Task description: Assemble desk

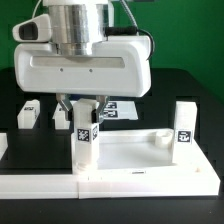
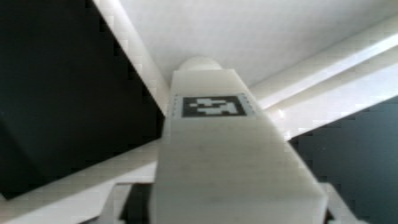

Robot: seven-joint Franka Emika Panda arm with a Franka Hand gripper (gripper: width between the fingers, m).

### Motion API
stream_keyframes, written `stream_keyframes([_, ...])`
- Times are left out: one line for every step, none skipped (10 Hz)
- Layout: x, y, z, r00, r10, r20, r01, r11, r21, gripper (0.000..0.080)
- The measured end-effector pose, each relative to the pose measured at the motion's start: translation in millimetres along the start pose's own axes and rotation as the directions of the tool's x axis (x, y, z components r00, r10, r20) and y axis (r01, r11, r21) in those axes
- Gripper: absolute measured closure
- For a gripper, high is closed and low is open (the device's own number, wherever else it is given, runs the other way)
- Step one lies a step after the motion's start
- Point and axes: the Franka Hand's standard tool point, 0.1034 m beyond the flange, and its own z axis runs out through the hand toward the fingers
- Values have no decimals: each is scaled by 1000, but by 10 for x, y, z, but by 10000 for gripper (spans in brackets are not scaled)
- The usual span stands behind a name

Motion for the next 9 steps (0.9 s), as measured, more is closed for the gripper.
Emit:
stream_keyframes([4,8,6,992,127,-5,-127,992,-1,512])
stream_keyframes([11,11,7,963,269,-19,-269,963,1,512])
stream_keyframes([1,28,11,896,443,-39,-443,897,7,512])
stream_keyframes([-10,41,13,775,631,-32,-631,776,17,512])
stream_keyframes([-18,49,16,642,766,-16,-766,643,24,512])
stream_keyframes([-24,63,21,502,865,15,-865,501,34,511])
stream_keyframes([-23,71,21,473,881,19,-881,472,34,511])
stream_keyframes([-24,67,24,495,869,18,-869,494,34,418])
stream_keyframes([-26,65,28,564,826,14,-826,563,35,418])
